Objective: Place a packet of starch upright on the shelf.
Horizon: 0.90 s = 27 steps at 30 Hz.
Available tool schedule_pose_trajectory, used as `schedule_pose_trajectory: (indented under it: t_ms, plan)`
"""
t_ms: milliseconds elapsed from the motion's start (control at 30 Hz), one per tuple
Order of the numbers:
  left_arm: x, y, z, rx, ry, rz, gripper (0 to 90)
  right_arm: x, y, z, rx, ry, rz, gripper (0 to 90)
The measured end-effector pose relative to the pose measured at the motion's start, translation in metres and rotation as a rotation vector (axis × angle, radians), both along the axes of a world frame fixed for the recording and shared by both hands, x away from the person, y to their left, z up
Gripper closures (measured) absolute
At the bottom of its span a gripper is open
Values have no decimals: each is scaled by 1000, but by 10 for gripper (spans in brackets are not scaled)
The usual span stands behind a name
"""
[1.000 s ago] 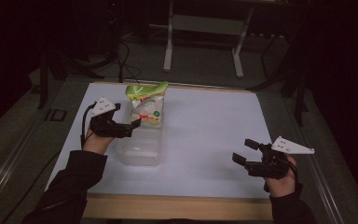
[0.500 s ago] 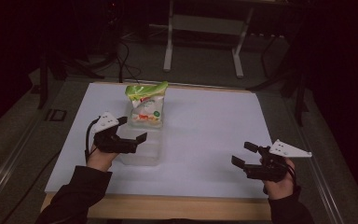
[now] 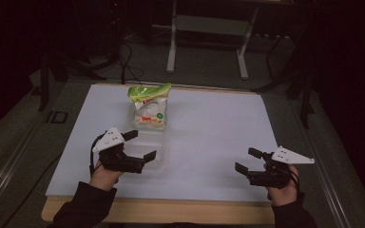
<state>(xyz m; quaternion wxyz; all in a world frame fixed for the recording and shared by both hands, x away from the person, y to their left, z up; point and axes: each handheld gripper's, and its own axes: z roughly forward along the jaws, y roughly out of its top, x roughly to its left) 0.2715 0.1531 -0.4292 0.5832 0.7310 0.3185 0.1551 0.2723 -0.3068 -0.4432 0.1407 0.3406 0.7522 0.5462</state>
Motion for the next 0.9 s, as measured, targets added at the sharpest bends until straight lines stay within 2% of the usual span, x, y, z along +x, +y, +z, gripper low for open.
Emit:
schedule_pose_trajectory:
  t_ms: [33, 167, 333, 500, 700, 900]
  plan:
    - [-3, -4, -2, 4, -1, -22, 17, 0, 0, -2, 2, 6, 1, 143]
    - [-7, -10, -6, 1, 12, -46, 17, 0, 1, -5, -6, 8, 2, 143]
    - [-9, -21, -13, -13, 29, -101, 17, -1, 3, -8, -16, 12, 12, 141]
    - [-10, -36, -19, 4, 47, -140, 17, -2, 5, -10, -31, 11, 18, 140]
    - [-13, -45, -22, 11, 23, -197, 17, -1, 7, -15, -47, 12, 21, 140]
    - [-16, -54, -29, 34, 45, -228, 17, 0, 7, -19, -56, 14, 19, 139]
